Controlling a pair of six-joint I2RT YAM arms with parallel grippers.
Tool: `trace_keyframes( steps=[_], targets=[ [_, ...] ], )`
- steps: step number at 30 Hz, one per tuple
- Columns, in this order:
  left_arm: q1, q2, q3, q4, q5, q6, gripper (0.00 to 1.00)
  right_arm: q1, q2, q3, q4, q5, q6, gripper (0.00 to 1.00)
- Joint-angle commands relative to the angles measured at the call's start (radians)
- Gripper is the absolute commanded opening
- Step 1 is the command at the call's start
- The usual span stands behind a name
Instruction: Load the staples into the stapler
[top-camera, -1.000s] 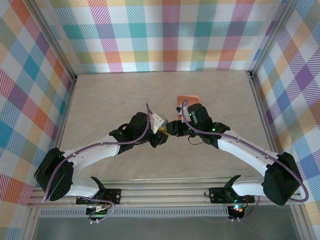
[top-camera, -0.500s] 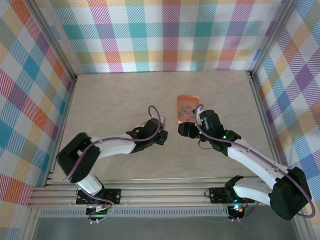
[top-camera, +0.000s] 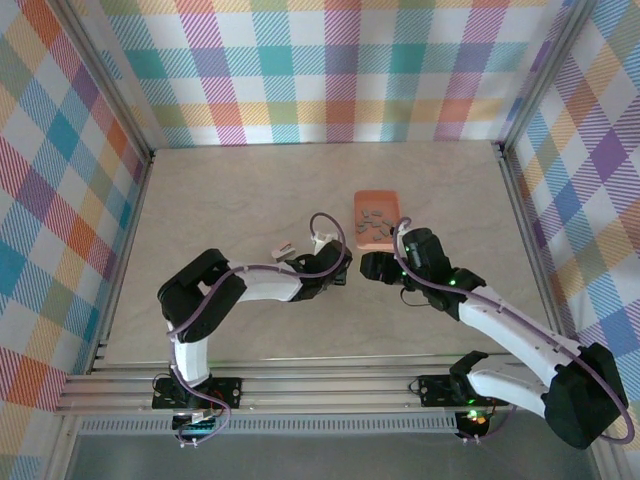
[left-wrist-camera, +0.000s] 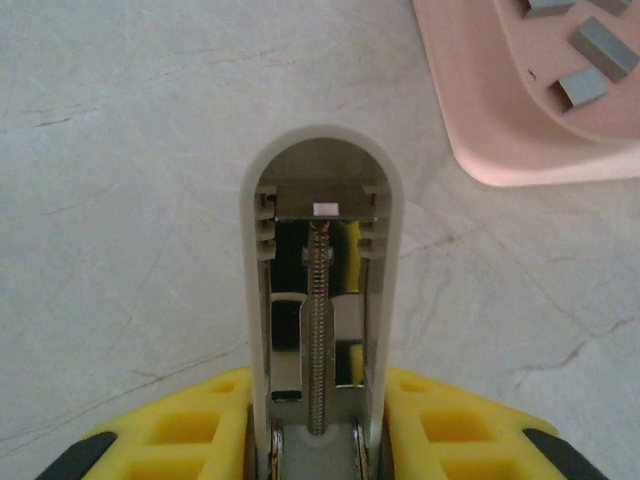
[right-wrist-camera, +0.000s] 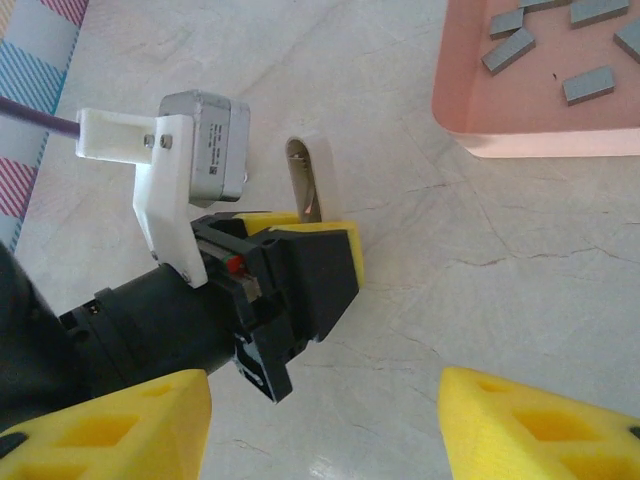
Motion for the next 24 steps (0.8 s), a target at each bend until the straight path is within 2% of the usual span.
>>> trace_keyframes(
  steps=[1,6,17,24],
  targets=[
    [-0.025,0.027,0.049,-0.007,-0.062,-0.051,0.31,-0.001,-0.015,-0.012,-0.001,0.012,0.013,0.62],
    [-0.05,0.056,0.086,-0.022,-0.095,-0.064,0.34,-0.001,-0.018,-0.02,0.005,0.008,0.018,0.62],
    [-0.068,0.116,0.128,-0.034,-0.092,-0.097,0.42,0.0,-0.044,-0.028,-0.003,0.003,-0.005,0.62],
    [-0.069,0.095,0.13,-0.047,-0.086,-0.089,0.44,-0.001,-0.054,-0.026,-0.003,-0.002,-0.006,0.62]
  ],
)
